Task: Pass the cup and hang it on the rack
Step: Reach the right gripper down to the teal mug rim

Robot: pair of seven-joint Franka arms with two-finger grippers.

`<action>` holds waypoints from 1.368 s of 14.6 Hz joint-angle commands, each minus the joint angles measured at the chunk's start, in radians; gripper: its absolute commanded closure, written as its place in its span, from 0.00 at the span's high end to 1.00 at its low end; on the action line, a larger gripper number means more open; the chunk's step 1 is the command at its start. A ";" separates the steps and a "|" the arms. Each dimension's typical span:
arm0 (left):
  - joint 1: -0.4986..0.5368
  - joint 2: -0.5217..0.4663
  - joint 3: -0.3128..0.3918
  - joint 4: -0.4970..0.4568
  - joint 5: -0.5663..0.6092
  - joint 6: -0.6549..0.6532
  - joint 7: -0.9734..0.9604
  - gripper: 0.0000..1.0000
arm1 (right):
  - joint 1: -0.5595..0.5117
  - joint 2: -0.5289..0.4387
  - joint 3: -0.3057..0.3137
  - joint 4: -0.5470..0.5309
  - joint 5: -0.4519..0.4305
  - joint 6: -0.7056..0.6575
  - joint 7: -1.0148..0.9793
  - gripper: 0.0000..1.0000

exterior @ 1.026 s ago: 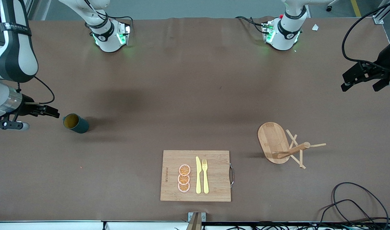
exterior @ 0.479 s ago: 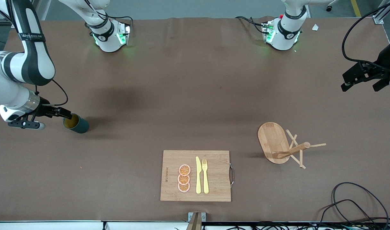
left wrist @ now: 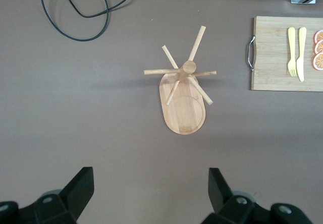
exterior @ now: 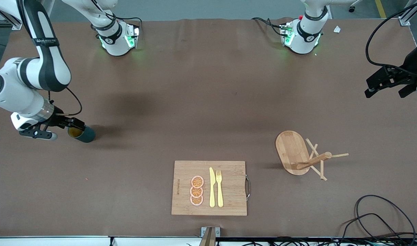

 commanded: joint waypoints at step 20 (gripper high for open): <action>0.000 -0.011 0.005 0.001 -0.016 -0.005 0.001 1.00 | -0.018 0.094 -0.001 -0.104 0.019 0.167 0.011 0.69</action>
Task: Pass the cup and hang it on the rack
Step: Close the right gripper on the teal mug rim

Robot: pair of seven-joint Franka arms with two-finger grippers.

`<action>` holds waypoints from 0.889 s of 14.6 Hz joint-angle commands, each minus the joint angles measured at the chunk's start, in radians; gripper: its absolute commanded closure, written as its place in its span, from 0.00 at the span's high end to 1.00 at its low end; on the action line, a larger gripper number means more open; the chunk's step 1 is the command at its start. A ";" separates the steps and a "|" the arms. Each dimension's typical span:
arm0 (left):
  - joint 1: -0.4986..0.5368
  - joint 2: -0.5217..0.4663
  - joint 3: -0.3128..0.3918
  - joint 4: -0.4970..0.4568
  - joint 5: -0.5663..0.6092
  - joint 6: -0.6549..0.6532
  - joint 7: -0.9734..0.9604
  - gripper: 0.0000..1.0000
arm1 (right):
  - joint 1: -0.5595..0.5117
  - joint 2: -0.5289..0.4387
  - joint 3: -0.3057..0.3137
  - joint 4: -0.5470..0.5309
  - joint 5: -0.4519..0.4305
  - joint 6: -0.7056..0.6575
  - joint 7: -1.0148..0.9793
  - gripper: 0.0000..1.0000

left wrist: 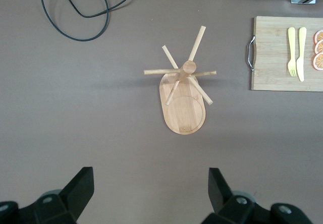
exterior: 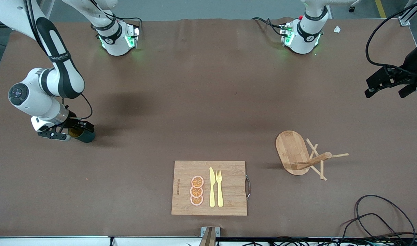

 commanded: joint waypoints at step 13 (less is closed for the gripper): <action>0.003 -0.009 0.006 -0.001 -0.017 -0.006 0.004 1.00 | -0.008 0.005 0.007 -0.025 0.014 0.014 0.007 0.11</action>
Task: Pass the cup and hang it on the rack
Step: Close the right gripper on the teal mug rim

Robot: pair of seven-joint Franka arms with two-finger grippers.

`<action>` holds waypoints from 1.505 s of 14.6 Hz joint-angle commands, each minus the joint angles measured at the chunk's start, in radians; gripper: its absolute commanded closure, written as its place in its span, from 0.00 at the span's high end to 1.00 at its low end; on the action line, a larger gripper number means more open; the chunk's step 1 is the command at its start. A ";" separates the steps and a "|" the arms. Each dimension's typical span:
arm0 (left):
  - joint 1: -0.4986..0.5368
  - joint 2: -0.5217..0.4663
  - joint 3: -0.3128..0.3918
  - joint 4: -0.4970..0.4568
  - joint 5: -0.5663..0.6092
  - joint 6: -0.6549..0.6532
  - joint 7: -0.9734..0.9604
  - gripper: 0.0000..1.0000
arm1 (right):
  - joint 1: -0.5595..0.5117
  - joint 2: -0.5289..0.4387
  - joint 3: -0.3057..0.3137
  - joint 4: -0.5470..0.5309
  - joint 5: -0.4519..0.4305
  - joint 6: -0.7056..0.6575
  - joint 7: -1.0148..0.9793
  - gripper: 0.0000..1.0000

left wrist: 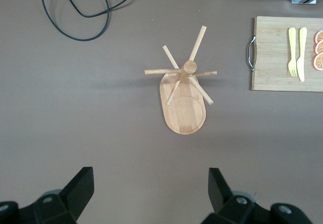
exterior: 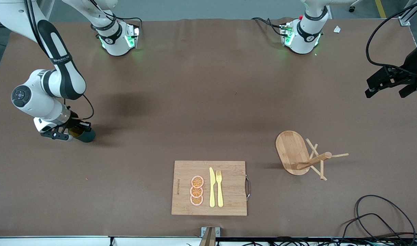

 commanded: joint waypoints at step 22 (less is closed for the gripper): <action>0.002 -0.009 0.005 -0.001 -0.016 -0.007 0.012 1.00 | 0.363 -0.173 0.015 0.181 0.012 -0.408 0.441 0.00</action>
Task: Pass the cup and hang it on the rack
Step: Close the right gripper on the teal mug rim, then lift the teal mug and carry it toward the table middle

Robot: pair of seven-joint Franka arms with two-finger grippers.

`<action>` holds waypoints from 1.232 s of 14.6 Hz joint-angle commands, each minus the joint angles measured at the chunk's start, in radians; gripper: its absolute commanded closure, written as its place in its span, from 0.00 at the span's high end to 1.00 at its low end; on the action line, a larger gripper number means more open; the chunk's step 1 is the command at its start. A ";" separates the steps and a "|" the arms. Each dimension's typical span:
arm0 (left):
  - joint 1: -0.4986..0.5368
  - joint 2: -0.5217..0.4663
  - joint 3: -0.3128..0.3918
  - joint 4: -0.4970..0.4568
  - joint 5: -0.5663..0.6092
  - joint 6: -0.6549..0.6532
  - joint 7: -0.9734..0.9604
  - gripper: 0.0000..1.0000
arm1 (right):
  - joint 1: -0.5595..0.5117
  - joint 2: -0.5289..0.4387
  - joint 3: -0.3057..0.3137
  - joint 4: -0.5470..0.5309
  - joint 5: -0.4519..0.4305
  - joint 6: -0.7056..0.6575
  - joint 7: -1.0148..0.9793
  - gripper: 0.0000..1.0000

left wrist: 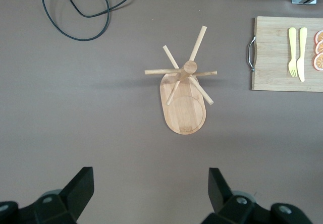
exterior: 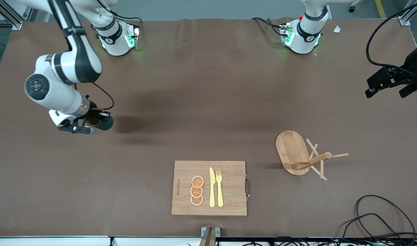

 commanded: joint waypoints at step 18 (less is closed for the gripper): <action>0.019 -0.004 0.004 -0.001 -0.017 -0.006 0.007 1.00 | 0.749 0.342 -0.013 0.396 -0.053 0.038 0.561 0.00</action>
